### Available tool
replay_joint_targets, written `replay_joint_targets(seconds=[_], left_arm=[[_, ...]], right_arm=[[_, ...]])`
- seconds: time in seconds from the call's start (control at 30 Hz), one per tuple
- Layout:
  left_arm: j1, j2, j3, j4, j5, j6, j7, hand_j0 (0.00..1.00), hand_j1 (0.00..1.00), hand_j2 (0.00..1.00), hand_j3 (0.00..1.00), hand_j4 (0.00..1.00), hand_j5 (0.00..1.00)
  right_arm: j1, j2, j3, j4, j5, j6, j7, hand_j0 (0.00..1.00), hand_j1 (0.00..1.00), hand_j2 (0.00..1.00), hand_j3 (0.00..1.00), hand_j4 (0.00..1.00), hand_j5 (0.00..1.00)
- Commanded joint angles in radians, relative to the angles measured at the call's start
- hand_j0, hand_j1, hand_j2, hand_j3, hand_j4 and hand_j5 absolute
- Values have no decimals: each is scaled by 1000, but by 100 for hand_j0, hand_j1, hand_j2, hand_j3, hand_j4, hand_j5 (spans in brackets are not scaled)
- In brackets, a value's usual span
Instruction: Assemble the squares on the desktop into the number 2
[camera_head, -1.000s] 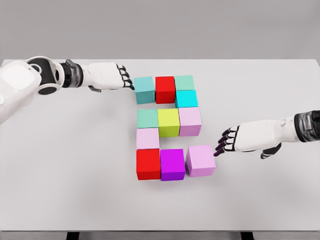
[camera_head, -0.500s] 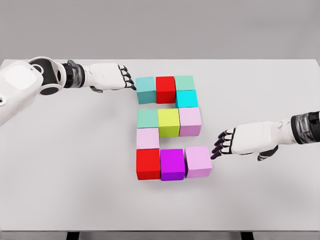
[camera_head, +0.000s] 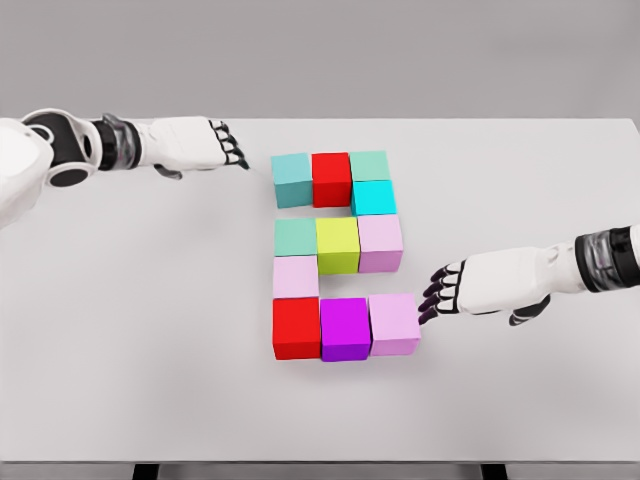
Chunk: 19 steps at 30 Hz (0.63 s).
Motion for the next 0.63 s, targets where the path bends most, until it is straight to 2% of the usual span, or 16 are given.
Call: replay_joint_targets(seconds=[0.0, 0.07, 0.17, 0.2, 0.27, 0.3, 0.33, 0.37, 0.43, 0.53, 0.6], left_arm=[[2, 31, 20, -4, 50, 1, 3, 100, 100, 100, 100, 100, 100], [6, 68, 35, -7, 96, 1, 4, 100, 100, 100, 100, 100, 100], [12, 109, 46, -13, 109, 1, 6, 100, 100, 100, 100, 100, 100], [21, 132, 48, -13, 127, 1, 6, 100, 100, 100, 100, 100, 100], [66, 198, 92, -45, 147, 1, 6, 100, 100, 100, 100, 100, 100], [86, 223, 117, -54, 149, 1, 6, 100, 100, 100, 100, 100, 100], [113, 241, 141, -54, 155, 1, 6, 100, 100, 100, 100, 100, 100], [121, 243, 152, -54, 156, 1, 6, 100, 100, 100, 100, 100, 100], [121, 252, 154, -54, 156, 1, 6, 100, 100, 100, 100, 100, 100], [123, 258, 154, -51, 156, 1, 6, 100, 100, 100, 100, 100, 100], [127, 260, 154, -50, 155, 1, 6, 100, 100, 100, 100, 100, 100]], right_arm=[[0, -2, -1, 1, -6, 2, 0, 100, 100, 100, 100, 100, 100], [0, -2, -3, 1, -6, 2, 0, 100, 100, 100, 100, 100, 100], [-2, -24, -12, 13, -6, 2, 0, 100, 100, 100, 100, 100, 100], [-2, -53, -53, 47, -7, 2, 0, 100, 100, 100, 100, 100, 100], [8, -108, -246, 143, -42, 2, 0, 100, 100, 100, 100, 100, 100], [44, -110, -311, 194, -124, 2, 0, 100, 100, 100, 100, 100, 100], [103, -93, -388, 264, -262, 2, 0, 100, 100, 100, 100, 100, 100], [153, -71, -458, 294, -377, 2, 0, 100, 100, 100, 100, 100, 100], [230, -27, -563, 301, -507, 2, 0, 100, 100, 100, 100, 100, 100], [311, 53, -646, 304, -573, 2, 0, 100, 100, 100, 100, 100, 100], [341, 71, -667, 312, -581, 2, 0, 100, 100, 100, 100, 100, 100]])
